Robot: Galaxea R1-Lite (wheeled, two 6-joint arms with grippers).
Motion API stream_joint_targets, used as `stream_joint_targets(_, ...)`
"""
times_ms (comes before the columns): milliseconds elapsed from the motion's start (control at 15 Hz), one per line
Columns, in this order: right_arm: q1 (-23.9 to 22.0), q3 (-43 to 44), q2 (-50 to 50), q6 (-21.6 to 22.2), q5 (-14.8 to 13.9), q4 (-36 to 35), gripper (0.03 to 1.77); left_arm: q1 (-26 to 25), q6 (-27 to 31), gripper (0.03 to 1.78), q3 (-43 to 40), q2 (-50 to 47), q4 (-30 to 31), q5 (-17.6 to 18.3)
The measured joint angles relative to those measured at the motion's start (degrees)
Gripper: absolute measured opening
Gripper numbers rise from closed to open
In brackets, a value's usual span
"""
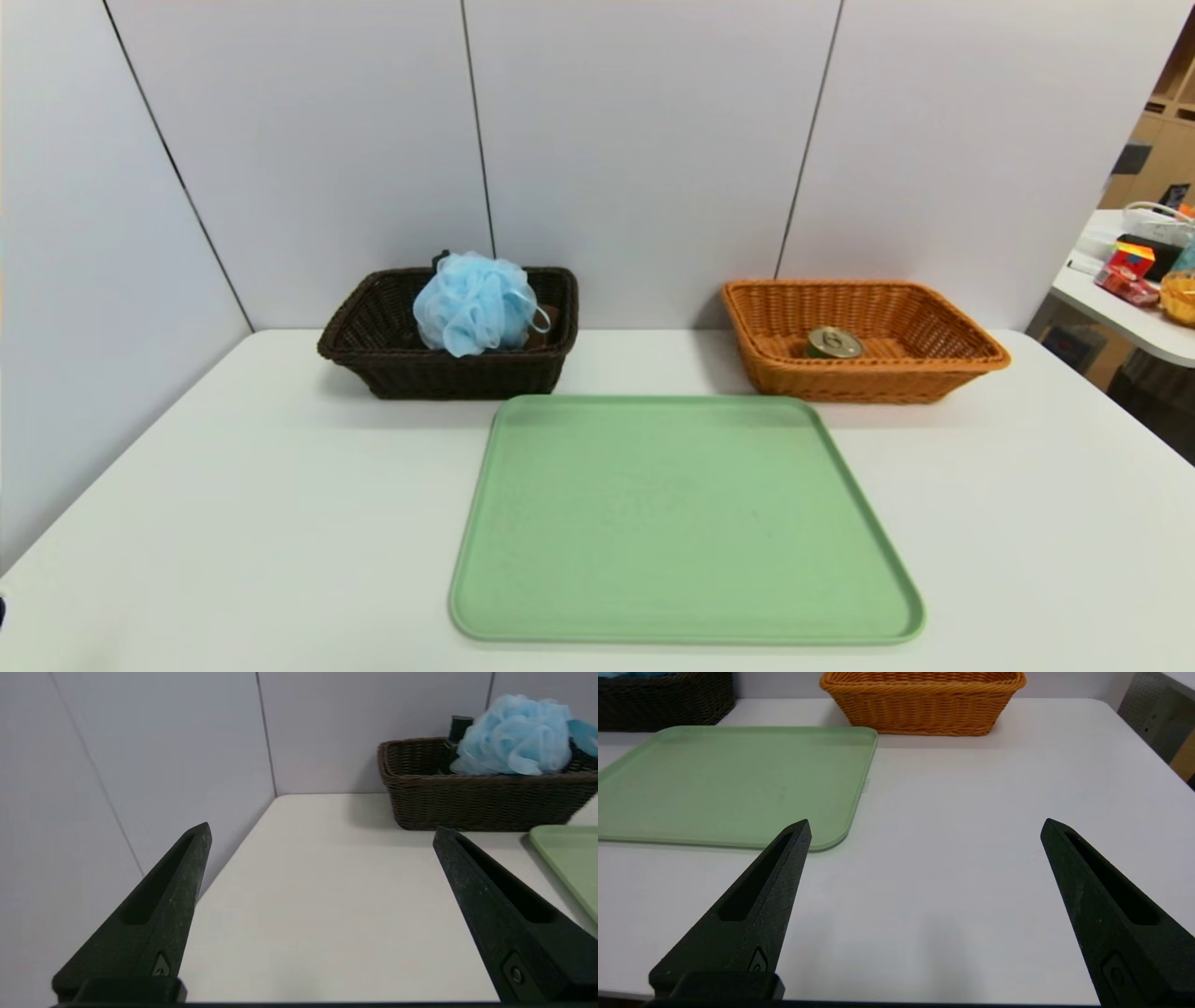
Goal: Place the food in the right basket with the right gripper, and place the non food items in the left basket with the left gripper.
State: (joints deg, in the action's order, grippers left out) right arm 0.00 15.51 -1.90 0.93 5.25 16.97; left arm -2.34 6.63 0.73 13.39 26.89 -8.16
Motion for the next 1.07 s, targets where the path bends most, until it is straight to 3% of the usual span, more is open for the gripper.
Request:
stream_joint_targets(333, 0.0, -0.2, 1.9, -0.3, 0.1, 0.1, 1.69, 1.8, -0.6, 1.69, 3.0, -8.3, -15.3, 3.8)
stream_joint_targets(800, 0.0, -5.0, 2.0, -1.5, -0.8, -2.3, 1.69, 1.9, -0.4, 1.69, -0.5, -13.2, -19.3, 5.8)
stream_joint_targets(933, 0.0, -8.7, 2.0, -3.0, -2.6, -6.9, 1.69, 1.9, -0.7, 1.69, -0.7, -13.3, -23.3, 5.7)
stream_joint_targets(1067, 0.0, -11.5, 2.0, -2.9, -3.3, -13.0, 1.69, 1.8, -0.9, 1.69, -0.7, -13.3, -23.5, 5.8)
